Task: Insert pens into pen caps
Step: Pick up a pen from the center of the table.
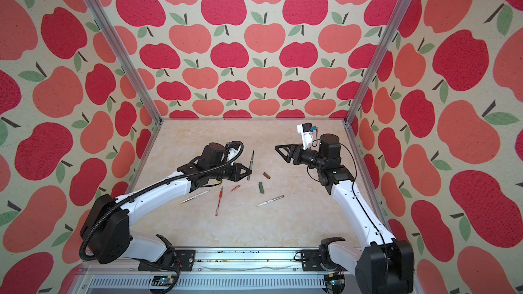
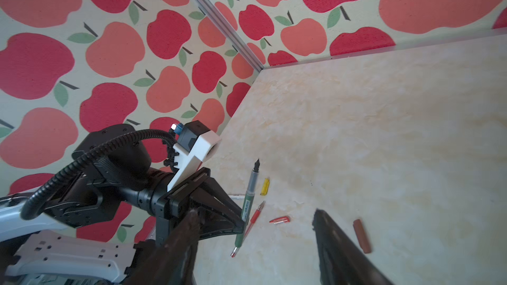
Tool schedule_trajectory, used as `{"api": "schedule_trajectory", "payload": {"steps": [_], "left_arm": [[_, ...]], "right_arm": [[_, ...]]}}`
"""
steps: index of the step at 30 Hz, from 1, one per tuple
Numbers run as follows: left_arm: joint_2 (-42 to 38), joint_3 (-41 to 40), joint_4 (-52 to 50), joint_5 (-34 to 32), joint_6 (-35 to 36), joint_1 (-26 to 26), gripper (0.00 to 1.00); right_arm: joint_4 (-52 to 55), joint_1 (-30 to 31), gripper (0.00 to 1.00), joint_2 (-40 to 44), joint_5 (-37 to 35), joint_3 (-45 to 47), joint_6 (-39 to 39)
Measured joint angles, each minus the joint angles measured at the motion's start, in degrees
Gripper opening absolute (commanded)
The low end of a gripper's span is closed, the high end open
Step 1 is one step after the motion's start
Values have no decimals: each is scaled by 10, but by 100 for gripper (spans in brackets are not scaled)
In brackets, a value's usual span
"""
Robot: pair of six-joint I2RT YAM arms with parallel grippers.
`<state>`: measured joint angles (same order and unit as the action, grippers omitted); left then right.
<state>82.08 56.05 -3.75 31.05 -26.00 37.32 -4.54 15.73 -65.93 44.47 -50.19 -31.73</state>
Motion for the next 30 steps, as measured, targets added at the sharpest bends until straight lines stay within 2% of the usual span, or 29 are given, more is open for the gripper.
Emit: {"api": "schedule_trajectory", "payload": {"steps": [7,17,20,27,30], "left_arm": [[-17,-17,85,70,-16,-3,0],[-21,-36,144,100,-41,-3,0],[-21,-36,154,102,-45,-3,0],[-20,-46,177,104,-52,-3,0],[-19,-49,186,109,-56,-3,0]], "right_arm": [[-55,60,64,-56,73,0,-25],[-105,92,59,-109,86,0,-38],[-120,102,53,-116,87,-1,-44],[-139,109,25,-123,88,-2,-53],[-141,109,18,-127,87,-3,-56]]}}
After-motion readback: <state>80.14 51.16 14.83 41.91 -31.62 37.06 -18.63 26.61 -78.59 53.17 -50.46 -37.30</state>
